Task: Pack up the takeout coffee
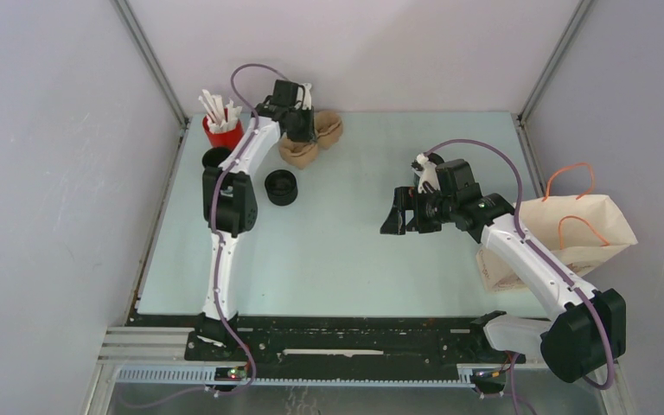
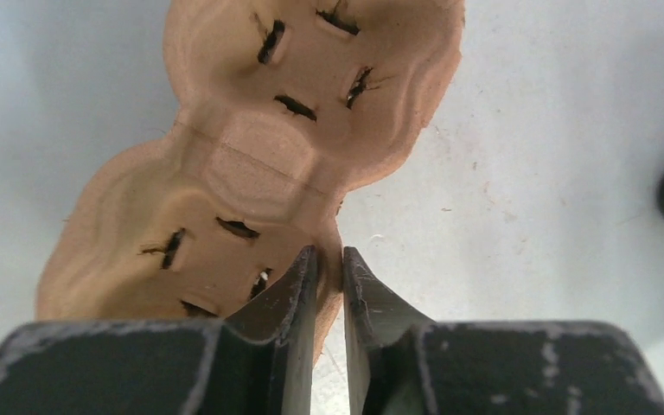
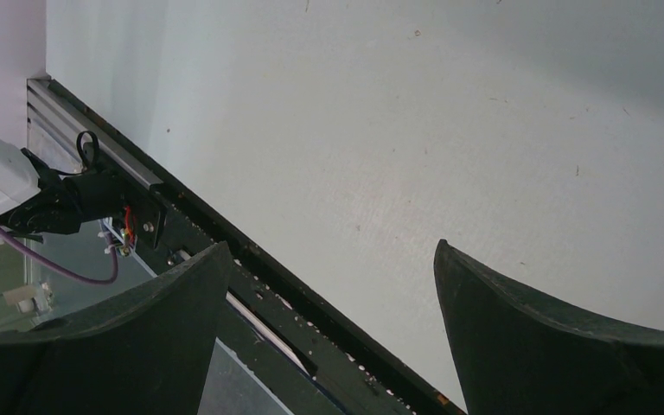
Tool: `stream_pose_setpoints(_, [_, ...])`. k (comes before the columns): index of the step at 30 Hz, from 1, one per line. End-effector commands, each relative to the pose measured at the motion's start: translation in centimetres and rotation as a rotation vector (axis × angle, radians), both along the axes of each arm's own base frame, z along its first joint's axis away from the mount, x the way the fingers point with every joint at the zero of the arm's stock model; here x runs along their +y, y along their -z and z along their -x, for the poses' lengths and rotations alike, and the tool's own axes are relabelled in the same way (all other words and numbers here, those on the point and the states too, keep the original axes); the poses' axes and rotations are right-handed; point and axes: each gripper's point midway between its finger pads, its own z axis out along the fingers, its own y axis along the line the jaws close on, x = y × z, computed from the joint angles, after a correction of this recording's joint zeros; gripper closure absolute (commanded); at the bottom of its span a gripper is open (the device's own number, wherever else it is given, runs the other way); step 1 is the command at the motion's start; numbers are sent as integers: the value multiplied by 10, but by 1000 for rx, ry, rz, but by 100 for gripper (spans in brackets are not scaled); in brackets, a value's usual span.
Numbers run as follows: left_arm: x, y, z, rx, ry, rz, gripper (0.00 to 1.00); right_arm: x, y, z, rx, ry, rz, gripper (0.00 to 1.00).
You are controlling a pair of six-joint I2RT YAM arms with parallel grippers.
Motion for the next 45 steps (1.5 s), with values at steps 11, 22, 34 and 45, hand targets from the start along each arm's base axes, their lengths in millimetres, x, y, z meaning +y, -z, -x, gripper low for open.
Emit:
stream_pose_setpoints(11, [6, -154, 10, -467, -75, -512, 100, 2, -3, -5, -33, -14, -12, 5])
stream_pose_setpoints(22, [-8, -101, 19, -181, -20, -137, 43, 2, -3, -4, -35, -15, -21, 5])
stream_pose_setpoints(34, [-12, -39, 14, 3, 1, 23, 21, 3, -2, -4, -33, -16, -27, 4])
stream_pose_setpoints(45, [-12, -7, 10, 64, -17, 27, 33, 3, -2, -4, -28, -21, -30, 4])
